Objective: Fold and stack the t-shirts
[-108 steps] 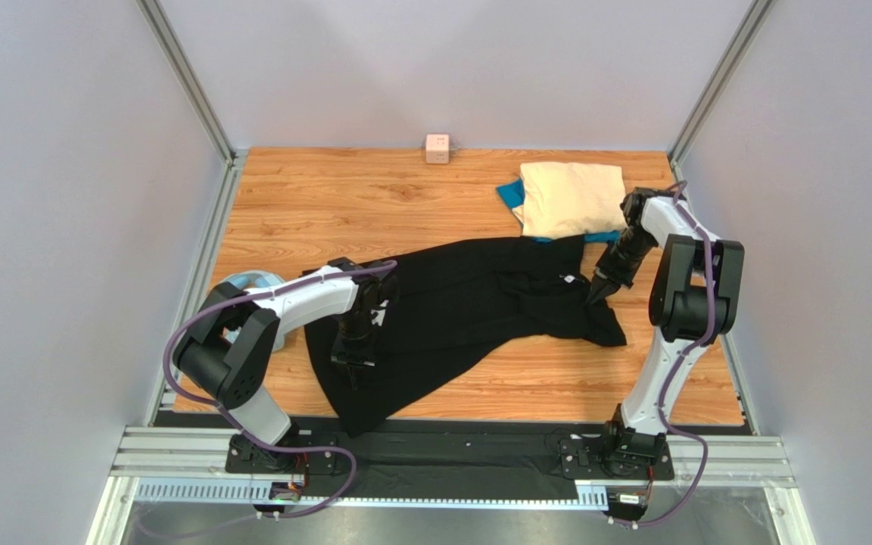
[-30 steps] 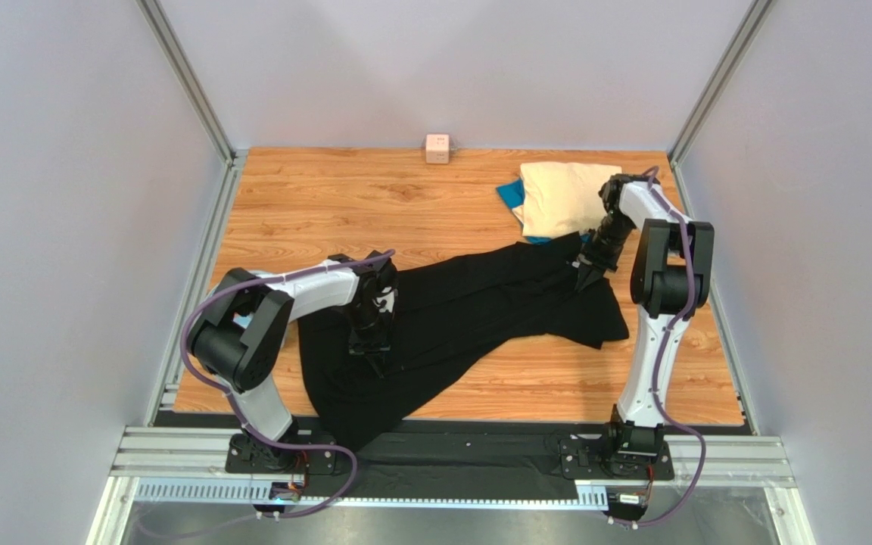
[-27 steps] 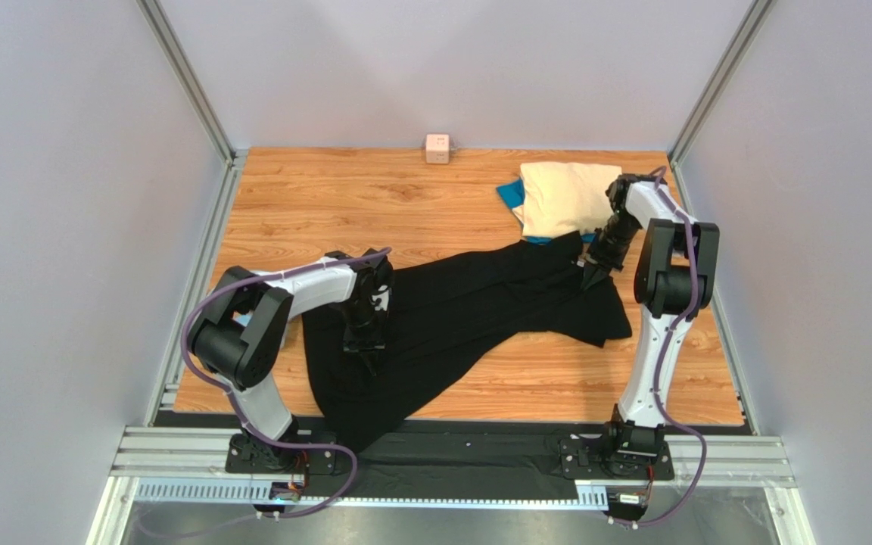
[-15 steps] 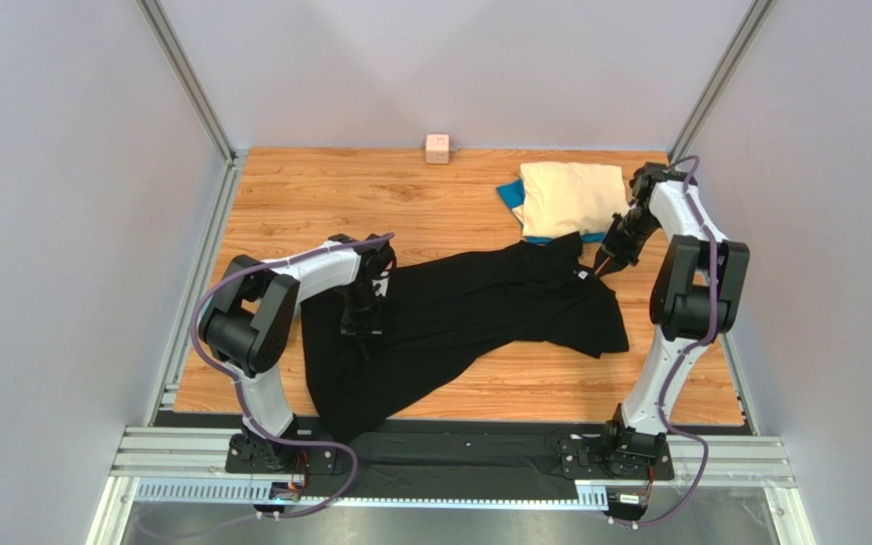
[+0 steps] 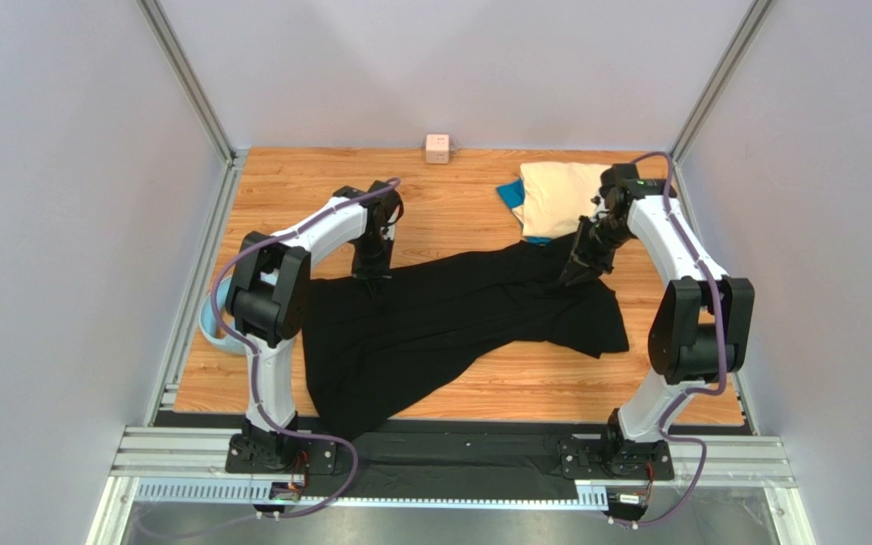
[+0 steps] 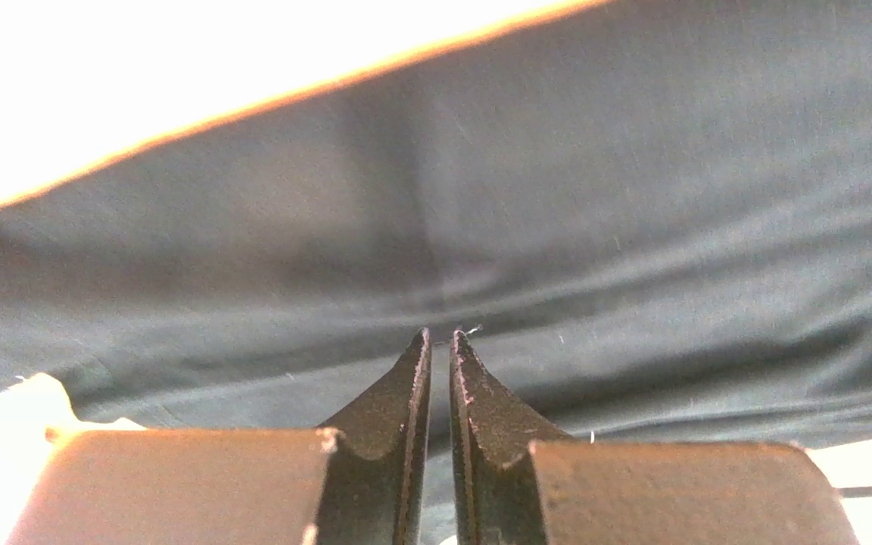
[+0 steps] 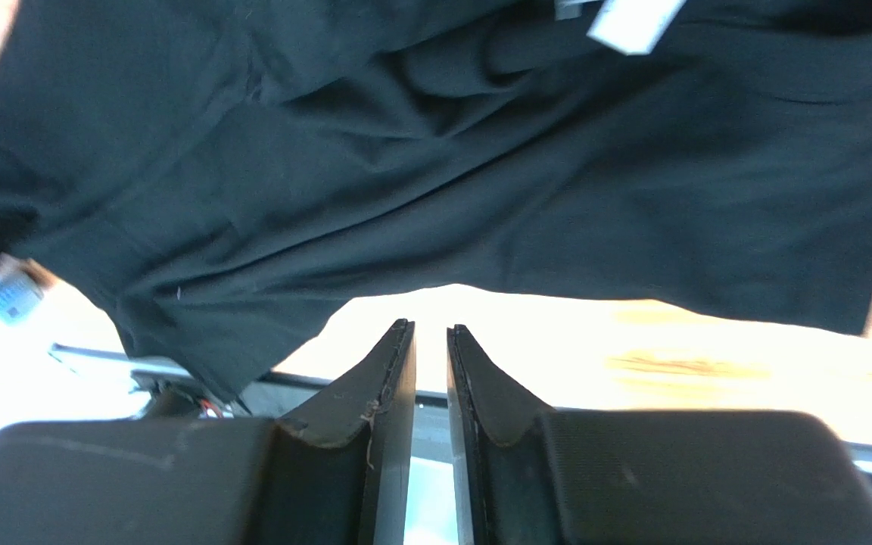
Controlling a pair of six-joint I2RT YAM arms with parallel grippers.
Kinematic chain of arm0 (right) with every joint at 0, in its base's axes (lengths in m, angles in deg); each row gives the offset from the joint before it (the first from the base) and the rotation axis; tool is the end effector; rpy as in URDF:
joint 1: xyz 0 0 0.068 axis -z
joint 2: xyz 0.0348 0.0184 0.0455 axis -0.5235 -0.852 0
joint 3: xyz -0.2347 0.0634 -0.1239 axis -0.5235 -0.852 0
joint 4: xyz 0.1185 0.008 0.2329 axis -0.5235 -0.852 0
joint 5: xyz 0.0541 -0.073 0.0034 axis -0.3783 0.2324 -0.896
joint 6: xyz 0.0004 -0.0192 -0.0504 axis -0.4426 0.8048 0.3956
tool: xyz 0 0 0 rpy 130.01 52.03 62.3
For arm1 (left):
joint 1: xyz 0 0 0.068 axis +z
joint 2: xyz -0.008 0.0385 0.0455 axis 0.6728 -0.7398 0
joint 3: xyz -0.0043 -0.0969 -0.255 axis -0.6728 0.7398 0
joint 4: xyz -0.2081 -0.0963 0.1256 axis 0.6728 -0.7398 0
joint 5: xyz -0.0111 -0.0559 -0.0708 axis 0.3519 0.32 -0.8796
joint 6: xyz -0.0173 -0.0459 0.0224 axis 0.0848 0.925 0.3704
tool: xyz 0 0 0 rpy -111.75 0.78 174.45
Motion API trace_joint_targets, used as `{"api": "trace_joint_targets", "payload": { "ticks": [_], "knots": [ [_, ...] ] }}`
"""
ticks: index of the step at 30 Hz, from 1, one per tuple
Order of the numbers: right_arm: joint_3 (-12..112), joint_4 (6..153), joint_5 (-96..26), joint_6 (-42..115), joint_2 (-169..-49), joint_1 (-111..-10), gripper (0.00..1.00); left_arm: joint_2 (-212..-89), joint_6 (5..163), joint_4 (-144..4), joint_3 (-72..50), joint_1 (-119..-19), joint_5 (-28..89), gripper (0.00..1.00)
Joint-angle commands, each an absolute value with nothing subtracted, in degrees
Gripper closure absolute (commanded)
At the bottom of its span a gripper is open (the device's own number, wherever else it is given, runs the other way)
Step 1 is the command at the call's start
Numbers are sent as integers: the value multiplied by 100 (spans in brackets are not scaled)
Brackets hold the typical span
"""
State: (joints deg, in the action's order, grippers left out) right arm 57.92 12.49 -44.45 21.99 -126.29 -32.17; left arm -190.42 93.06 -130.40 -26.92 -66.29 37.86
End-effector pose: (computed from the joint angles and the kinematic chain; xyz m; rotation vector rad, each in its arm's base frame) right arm 0.3247 0.0141 0.2637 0.5197 2.9832 0.4955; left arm 0.3536 -0.1582 0.1844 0.0829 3.0737 -0.0705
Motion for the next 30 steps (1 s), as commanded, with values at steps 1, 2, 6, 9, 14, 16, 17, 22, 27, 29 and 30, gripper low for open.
{"api": "trace_joint_targets", "payload": {
  "ticks": [1,2,6,9,14,16,17,22,27,29,30],
  "knots": [
    [6297,1272,-4546,2219,-12975,-3455,79,-19476,9258,-13346,-3456,-6452,3868,85],
    [6464,1298,-4485,2219,-13089,-3473,79,-19539,9276,-13347,-3546,-6443,3850,85],
    [7893,1219,-4247,2246,-13827,-3570,79,-19601,9346,-13250,-3818,-6382,3876,85],
    [8982,895,-4133,2368,-14880,-3605,79,-19863,9329,-13494,-3968,-6373,3876,87],
    [9226,726,-3922,2448,-15832,-3649,80,-19690,9328,-13347,-3241,-6364,3868,89],
    [9059,805,-3817,2457,-16043,-3684,80,-19505,9364,-13171,-2696,-6312,3867,89],
    [9032,815,-3729,2457,-16113,-3710,81,-19478,9381,-13119,-2537,-6277,3841,89],
    [9067,745,-3527,2360,-16631,-3772,93,-19504,9399,-12925,-2307,-6162,3876,94],
    [9330,525,-3254,2290,-16835,-3816,100,-20065,9408,-13494,-3499,-6022,3718,100],
    [9401,507,-3228,2185,-16843,-3798,100,-20268,9381,-13697,-3966,-6004,3674,100],
    [9488,498,-3245,2149,-16843,-3781,100,-20512,9364,-13959,-4534,-5995,3665,100]
  ]
}}
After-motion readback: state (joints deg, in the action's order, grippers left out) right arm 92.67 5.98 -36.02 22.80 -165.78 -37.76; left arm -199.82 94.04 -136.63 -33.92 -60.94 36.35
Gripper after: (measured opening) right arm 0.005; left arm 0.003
